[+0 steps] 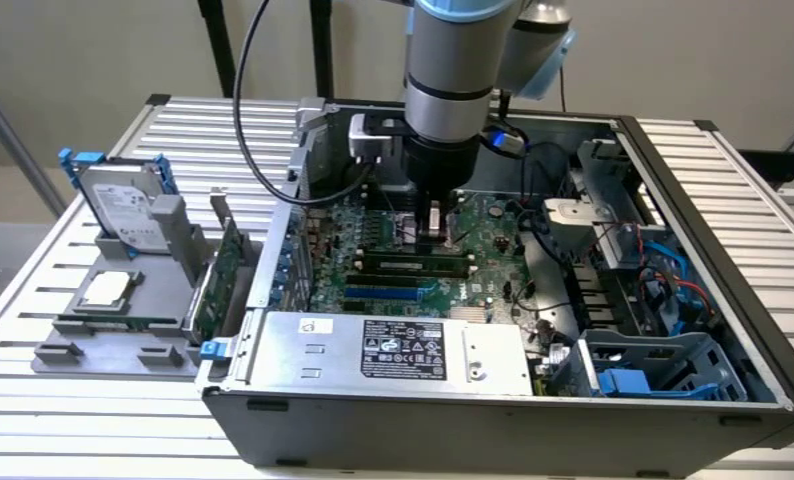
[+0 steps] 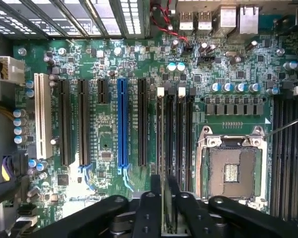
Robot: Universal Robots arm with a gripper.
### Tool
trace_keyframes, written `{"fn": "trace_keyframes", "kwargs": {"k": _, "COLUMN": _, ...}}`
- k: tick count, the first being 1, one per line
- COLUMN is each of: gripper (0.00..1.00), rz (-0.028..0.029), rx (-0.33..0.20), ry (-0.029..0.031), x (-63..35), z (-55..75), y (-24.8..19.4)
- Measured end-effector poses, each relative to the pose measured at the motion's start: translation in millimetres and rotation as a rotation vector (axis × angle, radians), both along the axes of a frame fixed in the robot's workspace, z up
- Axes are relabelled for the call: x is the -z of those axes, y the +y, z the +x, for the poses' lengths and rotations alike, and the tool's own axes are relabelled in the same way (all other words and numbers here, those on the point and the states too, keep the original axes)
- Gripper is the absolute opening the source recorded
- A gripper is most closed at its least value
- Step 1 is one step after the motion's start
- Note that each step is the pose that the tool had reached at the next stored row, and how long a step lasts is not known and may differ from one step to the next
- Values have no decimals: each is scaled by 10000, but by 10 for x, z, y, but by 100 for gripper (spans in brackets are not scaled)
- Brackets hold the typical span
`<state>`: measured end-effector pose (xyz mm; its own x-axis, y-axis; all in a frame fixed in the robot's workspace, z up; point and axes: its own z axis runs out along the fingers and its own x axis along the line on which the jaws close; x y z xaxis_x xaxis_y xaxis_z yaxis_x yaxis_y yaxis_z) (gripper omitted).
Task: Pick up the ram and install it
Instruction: 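Press down the ram until it locks into place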
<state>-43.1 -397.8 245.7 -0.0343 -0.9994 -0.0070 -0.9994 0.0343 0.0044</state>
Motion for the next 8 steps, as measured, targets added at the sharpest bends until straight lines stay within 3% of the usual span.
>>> {"fn": "trace_keyframes", "kwargs": {"k": 8, "gripper": 0, "rz": -2, "rx": -2, "ry": 1, "x": -1, "z": 0, "y": 0}}
